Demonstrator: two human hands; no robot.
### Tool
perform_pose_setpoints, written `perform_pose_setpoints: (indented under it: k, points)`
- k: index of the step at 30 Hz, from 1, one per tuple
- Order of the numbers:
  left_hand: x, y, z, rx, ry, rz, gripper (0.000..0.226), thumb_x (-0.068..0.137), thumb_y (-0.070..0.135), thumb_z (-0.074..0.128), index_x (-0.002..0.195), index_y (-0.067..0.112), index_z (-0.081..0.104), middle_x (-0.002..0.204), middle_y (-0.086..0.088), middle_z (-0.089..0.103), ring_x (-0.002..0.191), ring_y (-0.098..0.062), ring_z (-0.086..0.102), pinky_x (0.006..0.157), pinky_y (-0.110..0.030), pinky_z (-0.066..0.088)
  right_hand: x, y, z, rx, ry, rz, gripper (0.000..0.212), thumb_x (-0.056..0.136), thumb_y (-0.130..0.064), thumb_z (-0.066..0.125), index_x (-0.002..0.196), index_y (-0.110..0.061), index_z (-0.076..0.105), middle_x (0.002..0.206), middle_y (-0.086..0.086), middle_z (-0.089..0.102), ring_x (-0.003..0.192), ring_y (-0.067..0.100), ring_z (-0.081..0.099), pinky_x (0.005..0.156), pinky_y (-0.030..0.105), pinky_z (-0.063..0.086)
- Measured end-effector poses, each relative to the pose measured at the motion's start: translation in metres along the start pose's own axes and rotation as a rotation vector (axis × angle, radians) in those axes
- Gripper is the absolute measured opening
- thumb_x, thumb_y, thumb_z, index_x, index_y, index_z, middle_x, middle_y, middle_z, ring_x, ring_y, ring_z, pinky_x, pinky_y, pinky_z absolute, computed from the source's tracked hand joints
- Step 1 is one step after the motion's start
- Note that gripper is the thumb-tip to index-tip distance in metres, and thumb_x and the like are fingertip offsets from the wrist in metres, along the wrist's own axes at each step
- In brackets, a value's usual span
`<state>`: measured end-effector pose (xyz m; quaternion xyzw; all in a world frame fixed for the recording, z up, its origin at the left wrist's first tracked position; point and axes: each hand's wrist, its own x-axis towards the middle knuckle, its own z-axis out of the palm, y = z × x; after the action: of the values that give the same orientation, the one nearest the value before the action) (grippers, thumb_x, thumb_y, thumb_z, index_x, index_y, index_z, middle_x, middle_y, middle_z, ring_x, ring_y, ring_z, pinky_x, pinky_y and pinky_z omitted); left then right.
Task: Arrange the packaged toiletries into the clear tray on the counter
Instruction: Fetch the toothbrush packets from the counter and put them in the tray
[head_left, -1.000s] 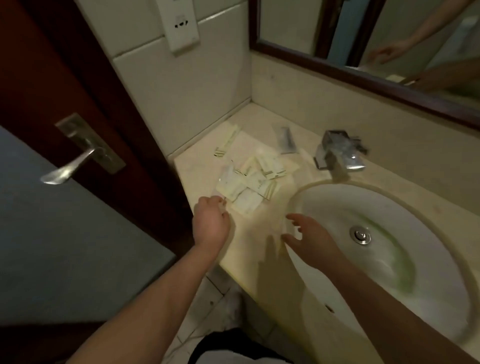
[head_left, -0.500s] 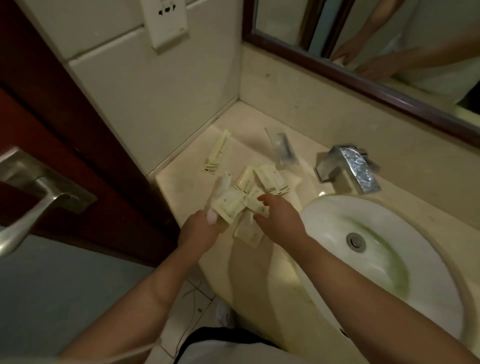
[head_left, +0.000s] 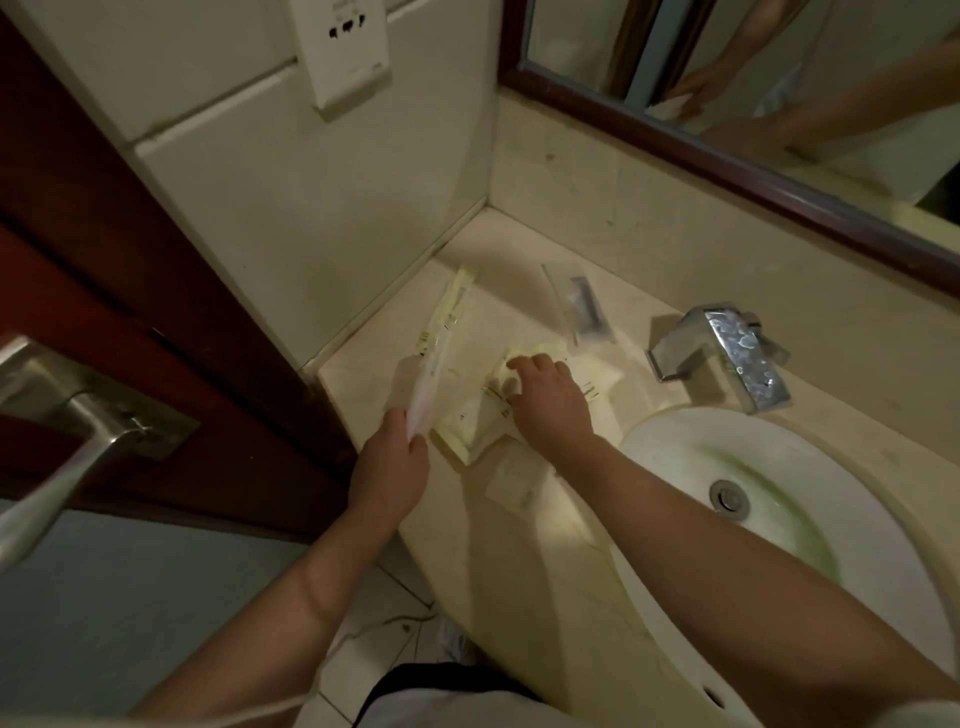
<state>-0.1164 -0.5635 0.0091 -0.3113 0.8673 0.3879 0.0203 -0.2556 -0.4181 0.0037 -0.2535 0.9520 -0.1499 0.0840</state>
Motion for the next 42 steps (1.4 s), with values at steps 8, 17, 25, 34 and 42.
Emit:
perform_pose_setpoints:
  k: [8,17,25,34,42]
  points:
    - [-0.002,-0.004,-0.008,-0.011,-0.028,0.035,0.007,0.095,0.018,0.045,0.093,0.011,0.044,0.079,-0.007,0.054,0.065,-0.022,0.054,0.053,-0.031,0.043,0.039,-0.001,-0.006,-0.421,-0.16,-0.253,0.029,0.095,-0.022,0.04,0.12,-0.015,0.053,0.12,0.01,0.055,0.109,0.032,0.045,0.083,0.04,0.043]
    - [0.002,0.006,-0.013,-0.018,-0.014,0.074,0.011,0.095,0.02,0.045,0.098,0.01,0.046,0.082,-0.01,0.055,0.068,-0.025,0.057,0.058,-0.04,0.051,0.044,0.002,-0.027,-0.379,-0.033,-0.253,0.013,0.089,-0.023,0.056,0.097,-0.025,0.066,0.095,-0.002,0.067,0.101,0.025,0.049,0.075,0.035,0.031]
    - [-0.007,0.026,-0.015,-0.099,0.007,0.138,0.024,0.099,0.031,0.041,0.096,0.009,0.049,0.082,-0.011,0.059,0.069,-0.024,0.059,0.061,-0.043,0.051,0.015,0.003,-0.075,-0.01,0.308,0.16,0.009,0.087,-0.028,0.057,0.084,-0.025,0.064,0.08,-0.001,0.067,0.083,0.026,0.057,0.073,0.035,0.032]
    - [-0.06,0.1,0.037,-0.391,-0.34,0.188,0.033,0.097,0.034,0.048,0.09,0.009,0.067,0.074,-0.007,0.068,0.066,-0.021,0.063,0.062,-0.033,0.05,-0.15,0.063,-0.1,0.853,0.192,0.54,0.008,0.091,-0.018,0.054,0.092,-0.012,0.049,0.083,0.004,0.075,0.053,0.015,0.068,0.047,0.02,0.044]
    - [-0.174,0.164,0.122,-0.62,-0.776,0.138,0.013,0.091,0.004,0.058,0.1,0.008,0.066,0.098,-0.015,0.074,0.086,-0.028,0.071,0.078,-0.045,0.059,-0.349,0.142,-0.104,0.984,0.376,0.813,0.015,0.091,-0.019,0.05,0.103,-0.018,0.059,0.083,-0.001,0.075,0.058,0.013,0.062,0.054,0.03,0.044]
